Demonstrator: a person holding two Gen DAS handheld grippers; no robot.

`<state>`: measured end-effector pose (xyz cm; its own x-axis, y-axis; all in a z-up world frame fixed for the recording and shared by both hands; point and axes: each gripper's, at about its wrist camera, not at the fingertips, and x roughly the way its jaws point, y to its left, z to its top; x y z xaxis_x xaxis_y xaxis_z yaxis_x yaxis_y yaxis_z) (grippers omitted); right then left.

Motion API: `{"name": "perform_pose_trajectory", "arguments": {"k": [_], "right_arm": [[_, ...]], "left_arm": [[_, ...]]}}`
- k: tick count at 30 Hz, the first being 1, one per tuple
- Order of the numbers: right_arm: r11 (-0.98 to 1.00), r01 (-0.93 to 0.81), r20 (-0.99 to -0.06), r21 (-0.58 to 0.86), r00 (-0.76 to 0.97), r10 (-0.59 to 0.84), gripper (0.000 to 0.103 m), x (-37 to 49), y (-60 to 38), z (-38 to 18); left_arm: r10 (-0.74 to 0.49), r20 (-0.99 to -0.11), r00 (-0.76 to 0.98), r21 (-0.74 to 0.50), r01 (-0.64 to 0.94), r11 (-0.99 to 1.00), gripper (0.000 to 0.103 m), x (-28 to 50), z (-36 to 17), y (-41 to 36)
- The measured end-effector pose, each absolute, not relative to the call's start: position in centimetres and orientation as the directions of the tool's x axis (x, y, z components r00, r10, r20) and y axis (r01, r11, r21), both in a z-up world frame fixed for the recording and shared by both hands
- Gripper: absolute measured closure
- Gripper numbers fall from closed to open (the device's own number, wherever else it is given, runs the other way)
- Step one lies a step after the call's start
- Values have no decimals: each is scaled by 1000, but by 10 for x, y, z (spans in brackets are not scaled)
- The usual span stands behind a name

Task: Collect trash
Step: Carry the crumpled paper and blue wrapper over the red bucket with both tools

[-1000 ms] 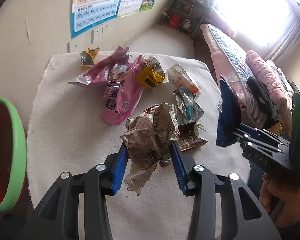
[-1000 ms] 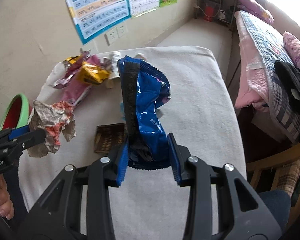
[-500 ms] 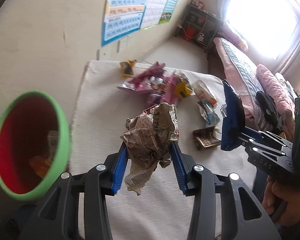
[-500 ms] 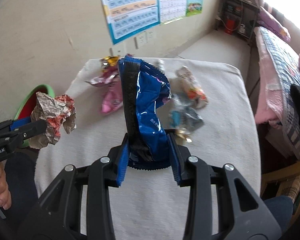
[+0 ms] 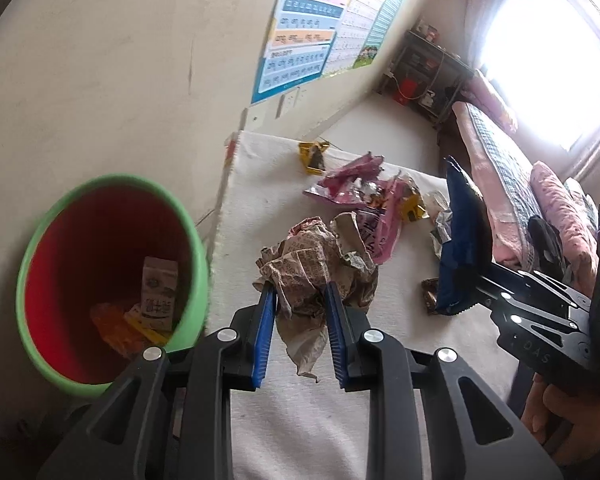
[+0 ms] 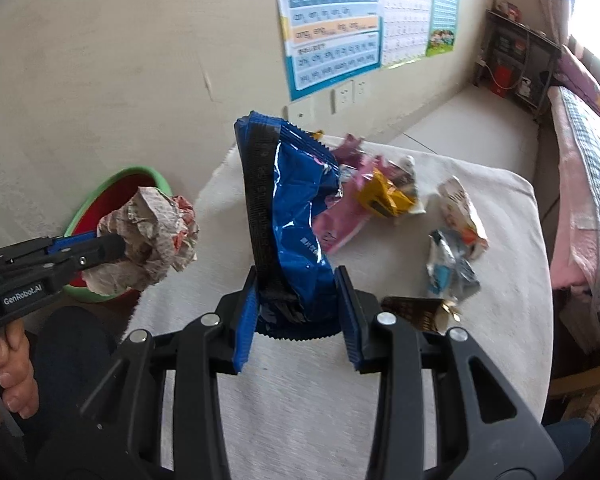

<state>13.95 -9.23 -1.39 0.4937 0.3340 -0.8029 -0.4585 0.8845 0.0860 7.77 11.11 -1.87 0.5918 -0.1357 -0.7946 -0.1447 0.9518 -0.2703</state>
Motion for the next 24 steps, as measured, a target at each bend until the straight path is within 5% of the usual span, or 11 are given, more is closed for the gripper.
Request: {"name": "perform_pose_trajectory", "arguments": {"k": [24], "right_arm": [[735,-667,-777,118,399,487,67,120,55,4]], "left_arm": [[46,-783,621,-232,-359,904,80,24,4,237]]}}
